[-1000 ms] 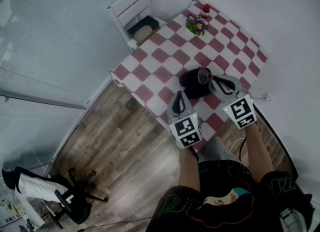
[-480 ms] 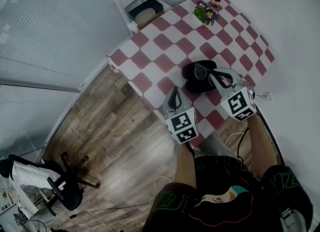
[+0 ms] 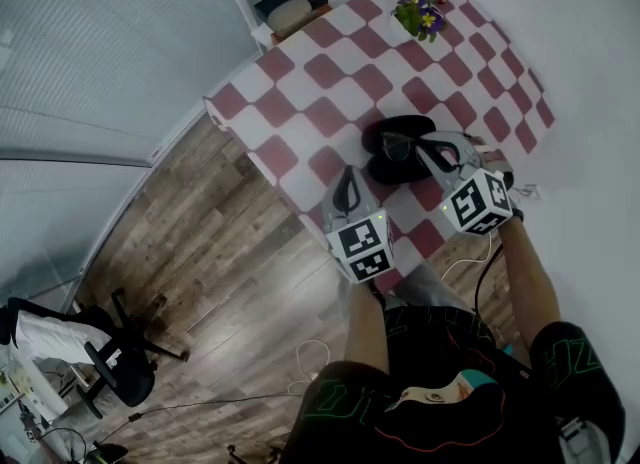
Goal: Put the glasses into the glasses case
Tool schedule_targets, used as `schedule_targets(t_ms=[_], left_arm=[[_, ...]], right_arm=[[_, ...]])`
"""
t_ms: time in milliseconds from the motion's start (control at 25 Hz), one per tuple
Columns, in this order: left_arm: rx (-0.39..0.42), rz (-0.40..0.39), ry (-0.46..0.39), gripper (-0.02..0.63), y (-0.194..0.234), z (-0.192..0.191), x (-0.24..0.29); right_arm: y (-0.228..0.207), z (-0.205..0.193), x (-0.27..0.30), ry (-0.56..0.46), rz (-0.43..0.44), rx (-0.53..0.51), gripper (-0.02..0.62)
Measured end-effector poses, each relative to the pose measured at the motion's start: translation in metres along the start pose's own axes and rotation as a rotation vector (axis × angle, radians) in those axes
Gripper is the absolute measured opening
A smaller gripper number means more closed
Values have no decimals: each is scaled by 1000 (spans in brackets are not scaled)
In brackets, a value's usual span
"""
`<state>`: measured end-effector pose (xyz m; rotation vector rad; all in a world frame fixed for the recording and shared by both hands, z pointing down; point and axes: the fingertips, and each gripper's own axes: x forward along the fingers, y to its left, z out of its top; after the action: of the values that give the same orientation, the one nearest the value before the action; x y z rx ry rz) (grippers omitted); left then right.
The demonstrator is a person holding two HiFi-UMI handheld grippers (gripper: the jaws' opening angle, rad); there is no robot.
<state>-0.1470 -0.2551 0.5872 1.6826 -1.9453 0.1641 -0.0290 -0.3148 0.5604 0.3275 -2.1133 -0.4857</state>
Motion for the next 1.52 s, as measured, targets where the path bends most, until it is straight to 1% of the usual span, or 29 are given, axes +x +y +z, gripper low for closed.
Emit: schedule_targets(t_ms=[400,600,880,1040,1160,1320,1400,1520], left_arm=[[-13,33,20,9,6,-8,7],[-21,48,13,9,10,-7,7],[-36,59,14,9,8,-11,9],[-64,65,4,9,14,-13,5],[-73,78,-3,9,19,-11,0],[-71,82,-9,9,23,-9,-7],[-67,73,-14,9,23,-8,-10],[-50,53,-23,9,18,-5,-14]], right_arm=[[20,-16,23,51,170,-127,18],[34,-24,32,68,254,-191,18],[49,-35,41,85,335,-232,18],[54,-36,44,78,351,-240,18],[57,-37,47,82,345,-241,20],[59,-37,48,85,345,-213,46],[54,-33,46,75,322,-177,64],[41,-27,38,43,248,-102,64]])
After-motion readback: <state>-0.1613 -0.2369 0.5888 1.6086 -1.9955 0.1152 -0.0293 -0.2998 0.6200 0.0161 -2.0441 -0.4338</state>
